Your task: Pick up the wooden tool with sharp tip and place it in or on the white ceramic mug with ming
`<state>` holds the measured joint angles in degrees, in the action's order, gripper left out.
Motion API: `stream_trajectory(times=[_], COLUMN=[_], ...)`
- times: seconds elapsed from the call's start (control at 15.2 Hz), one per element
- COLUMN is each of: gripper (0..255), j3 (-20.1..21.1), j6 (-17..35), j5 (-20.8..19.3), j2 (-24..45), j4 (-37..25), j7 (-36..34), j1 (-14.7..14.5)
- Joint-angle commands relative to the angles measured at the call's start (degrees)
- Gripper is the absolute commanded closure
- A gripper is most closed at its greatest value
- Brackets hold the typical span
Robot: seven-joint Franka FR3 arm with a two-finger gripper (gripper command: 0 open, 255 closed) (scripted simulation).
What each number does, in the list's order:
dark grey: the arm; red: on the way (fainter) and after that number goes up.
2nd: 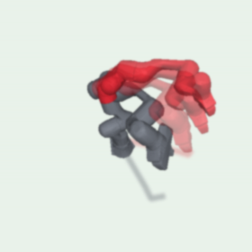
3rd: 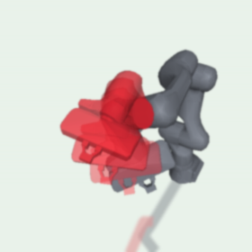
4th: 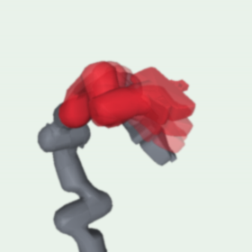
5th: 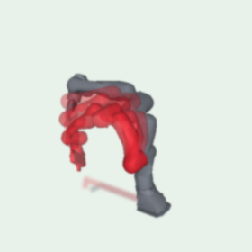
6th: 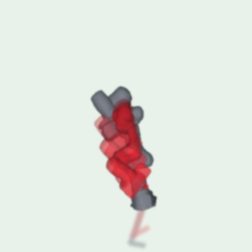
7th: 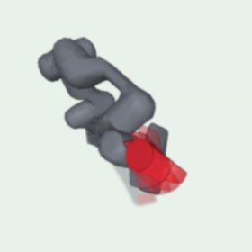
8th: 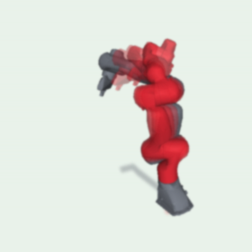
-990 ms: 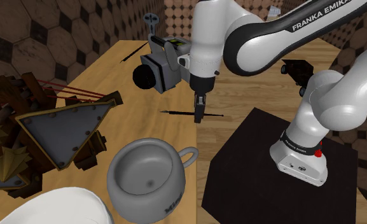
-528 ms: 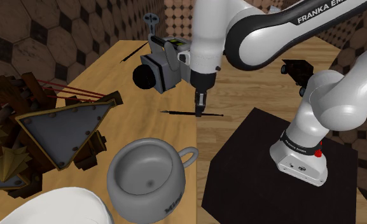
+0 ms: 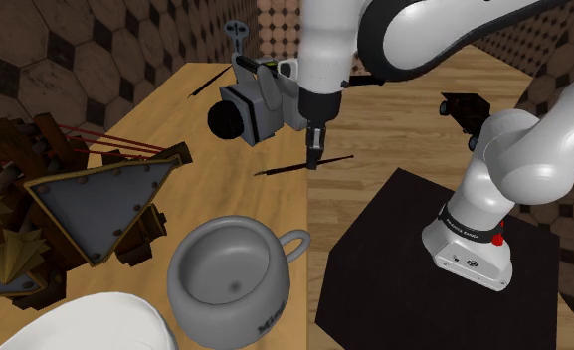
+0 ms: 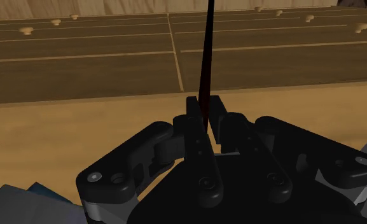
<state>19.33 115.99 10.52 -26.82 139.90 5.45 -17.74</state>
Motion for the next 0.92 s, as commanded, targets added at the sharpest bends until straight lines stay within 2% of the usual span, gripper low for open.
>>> stream_trajectory(times=[0.0,0.86], gripper=[255,255], j3=[-0.3,-1.6], j6=[-1.9,-12.2], j5=[-0.1,-0.9], j2=[-0.5,-1.8], j4=[-1.3,-10.3], j7=[0.0,-0.2], j1=[0.0,0.4])
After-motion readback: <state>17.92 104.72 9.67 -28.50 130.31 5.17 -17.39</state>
